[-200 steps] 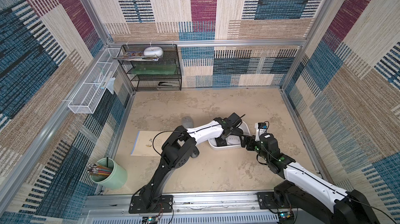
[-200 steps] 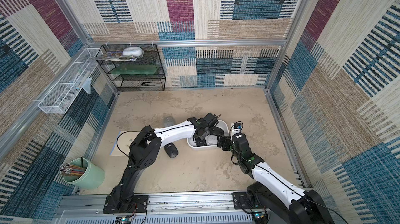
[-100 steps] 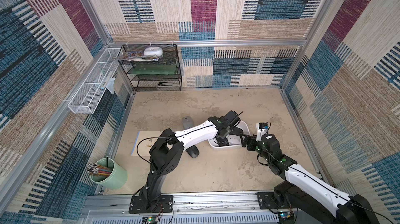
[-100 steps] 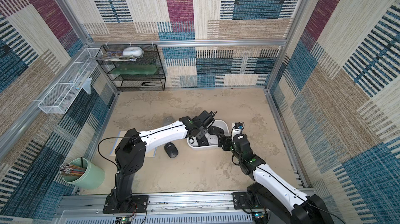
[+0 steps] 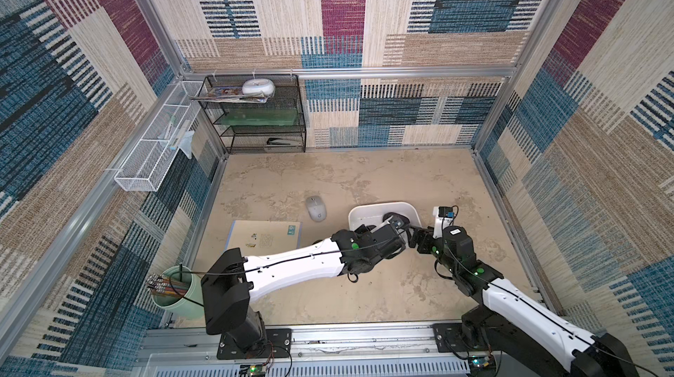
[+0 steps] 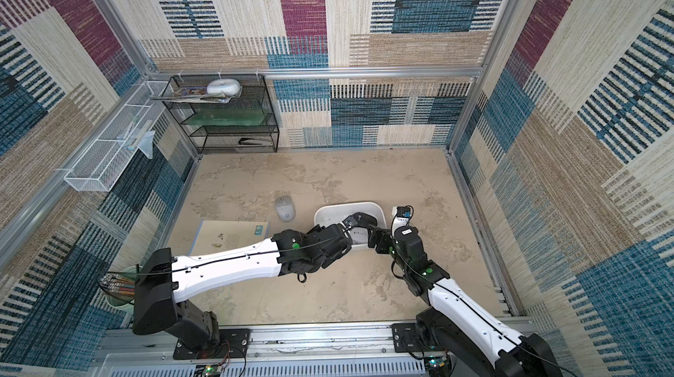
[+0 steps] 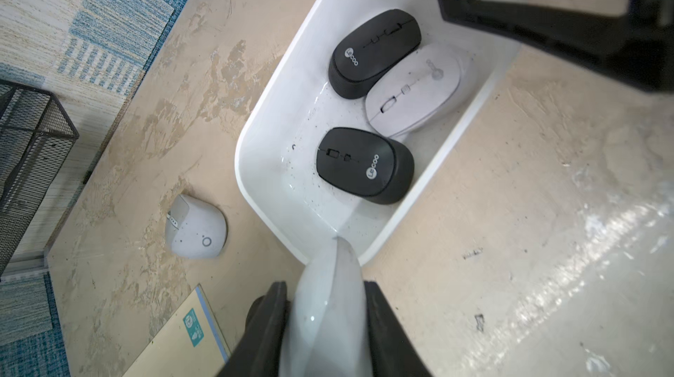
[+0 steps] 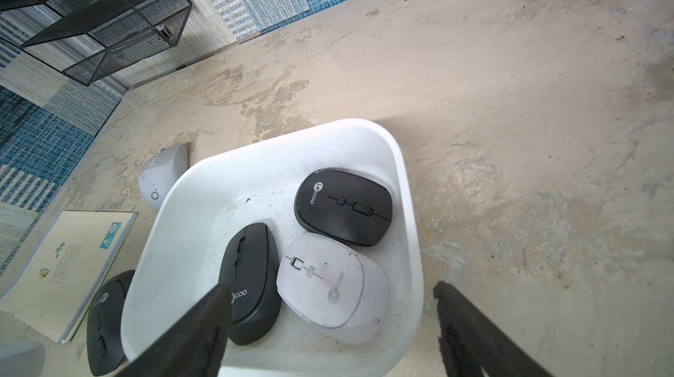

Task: Take out the mouse from the storage box
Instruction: Pick up the mouse from the storage box, then place the mouse at the center of the board.

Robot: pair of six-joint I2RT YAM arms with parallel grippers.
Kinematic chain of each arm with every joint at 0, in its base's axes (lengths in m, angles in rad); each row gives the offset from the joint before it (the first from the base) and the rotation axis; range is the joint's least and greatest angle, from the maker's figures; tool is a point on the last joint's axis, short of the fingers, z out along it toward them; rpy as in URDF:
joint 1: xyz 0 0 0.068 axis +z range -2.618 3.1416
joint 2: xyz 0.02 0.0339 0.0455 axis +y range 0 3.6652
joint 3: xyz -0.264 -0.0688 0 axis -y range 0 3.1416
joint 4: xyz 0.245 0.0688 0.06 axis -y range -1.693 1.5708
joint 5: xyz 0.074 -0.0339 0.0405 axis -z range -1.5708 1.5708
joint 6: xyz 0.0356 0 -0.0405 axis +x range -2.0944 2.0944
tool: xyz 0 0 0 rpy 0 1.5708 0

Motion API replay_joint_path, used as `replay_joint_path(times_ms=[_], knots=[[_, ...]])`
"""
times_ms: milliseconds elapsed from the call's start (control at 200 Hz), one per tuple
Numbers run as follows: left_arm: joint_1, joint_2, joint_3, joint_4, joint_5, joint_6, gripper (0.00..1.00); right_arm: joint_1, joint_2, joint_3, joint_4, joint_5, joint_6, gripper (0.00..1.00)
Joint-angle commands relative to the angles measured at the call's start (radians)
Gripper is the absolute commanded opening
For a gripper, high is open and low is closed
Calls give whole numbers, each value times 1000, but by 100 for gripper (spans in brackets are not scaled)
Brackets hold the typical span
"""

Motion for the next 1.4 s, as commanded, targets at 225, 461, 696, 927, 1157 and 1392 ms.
replay_joint_path(times_ms=[225, 461, 696, 927, 1157, 1392], knots=[[-81, -1, -161, -58, -45, -225, 22, 1, 2, 9, 8, -8, 7, 90], [-92, 63, -229, 12, -43, -244, 23, 2, -7, 6, 2, -8, 10, 90], [-103, 134, -218, 61, -16, -243, 30, 1, -9, 4, -1, -7, 8, 90], [-110, 153, -216, 103, 72, -228, 58, 1, -7, 11, -5, -11, 2, 90], [-106, 91, -264, 175, 148, -214, 72, 1, 26, 48, -30, -41, -5, 90], [-52, -52, -356, 271, 225, -232, 83, 3, 74, 131, -91, -104, -44, 90]])
